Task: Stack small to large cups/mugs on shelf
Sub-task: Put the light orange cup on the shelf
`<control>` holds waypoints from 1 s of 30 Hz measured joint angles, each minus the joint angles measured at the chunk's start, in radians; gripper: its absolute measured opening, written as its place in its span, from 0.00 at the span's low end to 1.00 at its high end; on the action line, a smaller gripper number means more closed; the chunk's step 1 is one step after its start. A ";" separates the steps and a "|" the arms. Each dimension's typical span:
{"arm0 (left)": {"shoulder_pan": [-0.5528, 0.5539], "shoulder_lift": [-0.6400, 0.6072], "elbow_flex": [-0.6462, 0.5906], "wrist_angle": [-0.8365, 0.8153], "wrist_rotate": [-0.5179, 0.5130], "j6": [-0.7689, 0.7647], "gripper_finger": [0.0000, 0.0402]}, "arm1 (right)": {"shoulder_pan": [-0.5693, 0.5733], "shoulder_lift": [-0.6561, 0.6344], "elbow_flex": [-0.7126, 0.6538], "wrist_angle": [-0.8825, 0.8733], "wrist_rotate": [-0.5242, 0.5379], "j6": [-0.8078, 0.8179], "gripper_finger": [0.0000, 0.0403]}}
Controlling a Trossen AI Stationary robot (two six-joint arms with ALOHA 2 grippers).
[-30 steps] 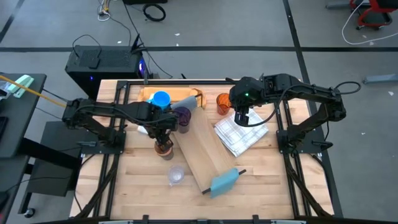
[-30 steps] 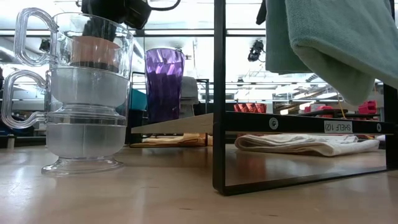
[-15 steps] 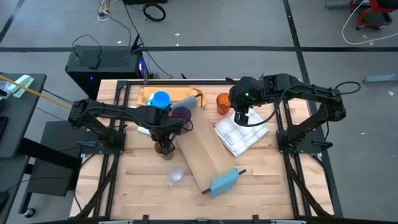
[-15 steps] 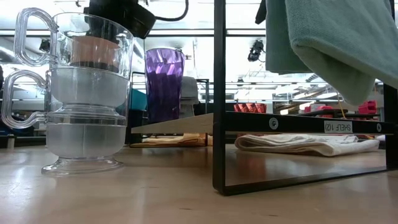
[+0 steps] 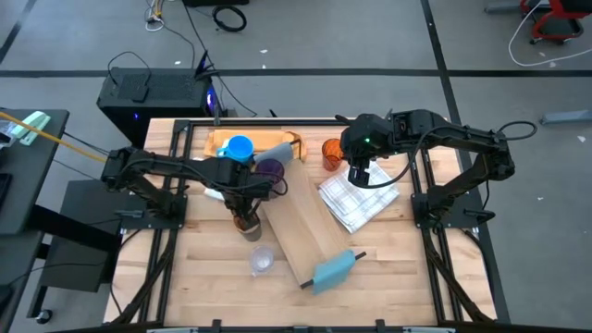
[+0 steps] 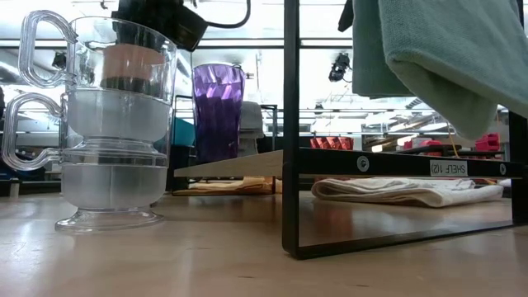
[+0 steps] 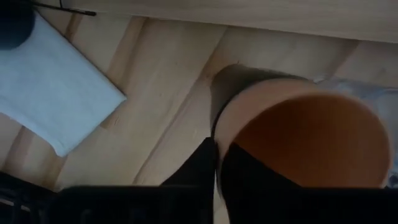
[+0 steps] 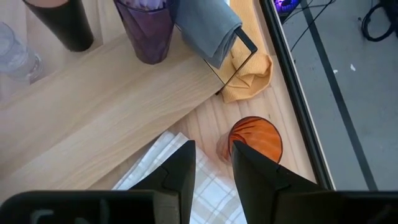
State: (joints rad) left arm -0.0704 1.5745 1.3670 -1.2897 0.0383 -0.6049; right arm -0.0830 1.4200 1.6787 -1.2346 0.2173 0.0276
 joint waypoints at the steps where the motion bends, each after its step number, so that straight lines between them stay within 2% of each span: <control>1: 0.000 0.000 0.000 -0.001 0.000 0.008 0.03 | 0.000 0.000 0.000 0.000 0.000 -0.001 0.27; 6: 0.001 0.000 0.000 -0.021 0.007 0.010 0.05 | 0.000 0.000 0.000 0.002 0.000 -0.003 0.27; 12: -0.001 -0.007 0.000 -0.079 0.027 0.014 0.03 | 0.000 0.000 0.000 0.002 0.000 -0.005 0.27; 30: -0.020 -0.092 0.002 -0.063 0.017 -0.071 0.02 | 0.000 0.000 -0.001 0.003 0.000 -0.005 0.27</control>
State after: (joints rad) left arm -0.0903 1.4830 1.3689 -1.3528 0.0557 -0.6760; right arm -0.0830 1.4200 1.6779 -1.2316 0.2176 0.0231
